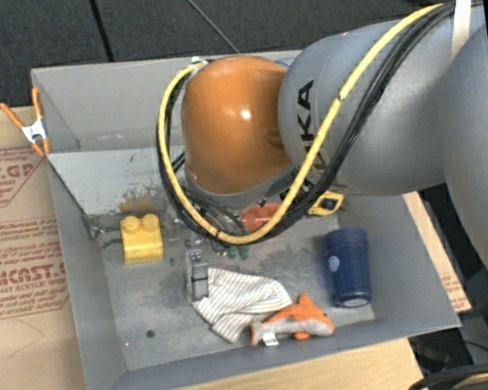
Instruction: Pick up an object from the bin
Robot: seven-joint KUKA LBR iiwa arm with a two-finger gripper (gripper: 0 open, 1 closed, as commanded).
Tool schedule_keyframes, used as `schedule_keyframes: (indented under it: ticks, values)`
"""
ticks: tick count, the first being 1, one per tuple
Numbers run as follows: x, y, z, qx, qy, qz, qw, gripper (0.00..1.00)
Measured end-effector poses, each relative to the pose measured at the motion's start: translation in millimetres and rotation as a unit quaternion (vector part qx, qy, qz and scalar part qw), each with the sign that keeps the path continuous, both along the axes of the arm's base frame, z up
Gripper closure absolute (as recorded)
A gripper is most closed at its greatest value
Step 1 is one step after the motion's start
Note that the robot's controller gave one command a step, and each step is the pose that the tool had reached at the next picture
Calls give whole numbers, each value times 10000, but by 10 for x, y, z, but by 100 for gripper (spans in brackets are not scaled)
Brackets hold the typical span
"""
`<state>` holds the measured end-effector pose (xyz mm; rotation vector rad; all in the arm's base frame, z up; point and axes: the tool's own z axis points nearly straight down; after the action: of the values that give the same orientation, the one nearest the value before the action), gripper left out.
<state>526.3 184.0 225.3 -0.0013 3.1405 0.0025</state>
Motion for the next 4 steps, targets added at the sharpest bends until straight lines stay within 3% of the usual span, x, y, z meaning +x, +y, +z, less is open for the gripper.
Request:
schedule_keyframes:
  ticks: [1, 2, 3, 4]
  values:
    - [0, 0, 0, 0, 0, 0, 10000, 0]
    - [-246, -341, -443, 5, -11, -65, 10000, 0]
    - [-156, -796, -726, -4, 11, -393, 9992, 0]
    - [-167, -597, -1353, -2, 11, -647, 9979, 100]
